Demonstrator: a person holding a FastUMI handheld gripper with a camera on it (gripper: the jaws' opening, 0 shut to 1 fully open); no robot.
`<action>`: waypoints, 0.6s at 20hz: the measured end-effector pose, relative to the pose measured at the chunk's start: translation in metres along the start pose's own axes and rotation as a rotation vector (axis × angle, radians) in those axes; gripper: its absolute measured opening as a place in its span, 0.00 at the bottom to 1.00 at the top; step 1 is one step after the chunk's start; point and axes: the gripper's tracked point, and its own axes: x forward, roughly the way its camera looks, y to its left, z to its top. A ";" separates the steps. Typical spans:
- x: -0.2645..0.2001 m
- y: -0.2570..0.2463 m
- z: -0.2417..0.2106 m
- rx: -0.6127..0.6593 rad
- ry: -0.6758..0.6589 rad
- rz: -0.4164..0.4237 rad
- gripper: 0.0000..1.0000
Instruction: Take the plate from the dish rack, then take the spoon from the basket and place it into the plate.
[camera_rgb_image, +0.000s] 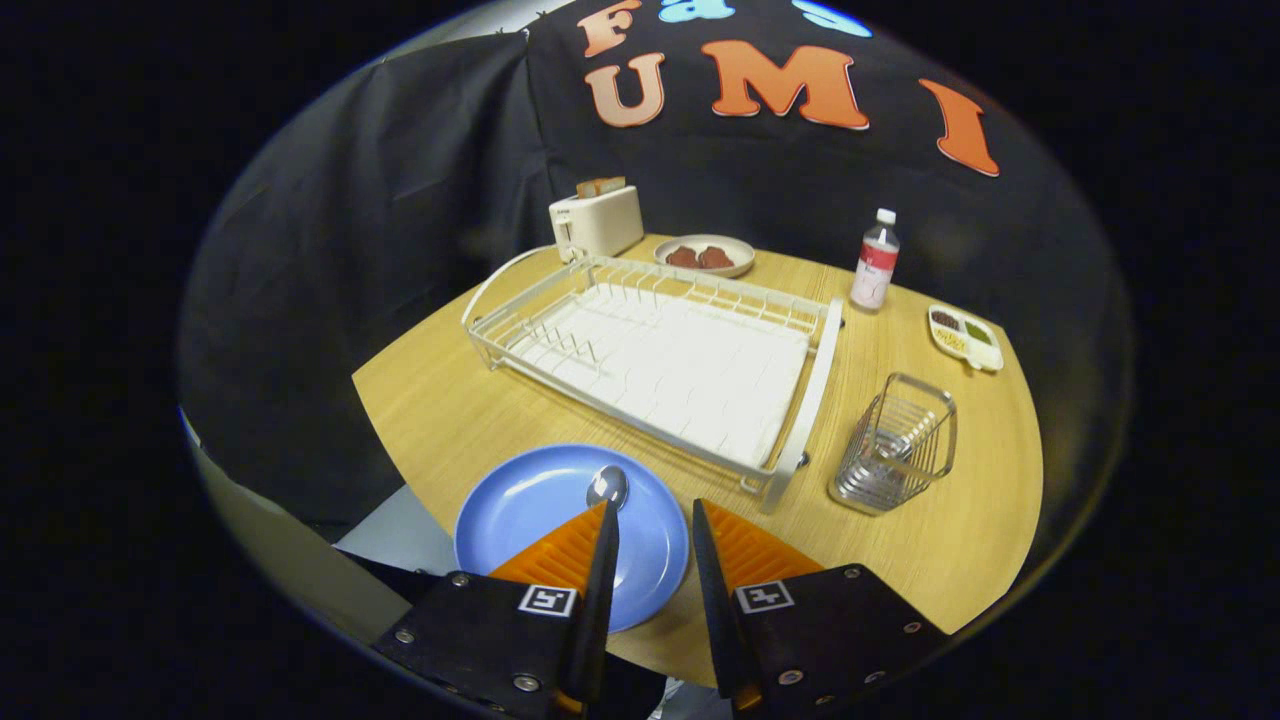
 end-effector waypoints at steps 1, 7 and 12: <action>-0.005 -0.001 0.018 0.006 -0.038 -0.007 0.48; -0.045 -0.026 0.120 0.033 -0.294 -0.105 0.74; -0.082 -0.058 0.177 0.041 -0.487 -0.241 0.85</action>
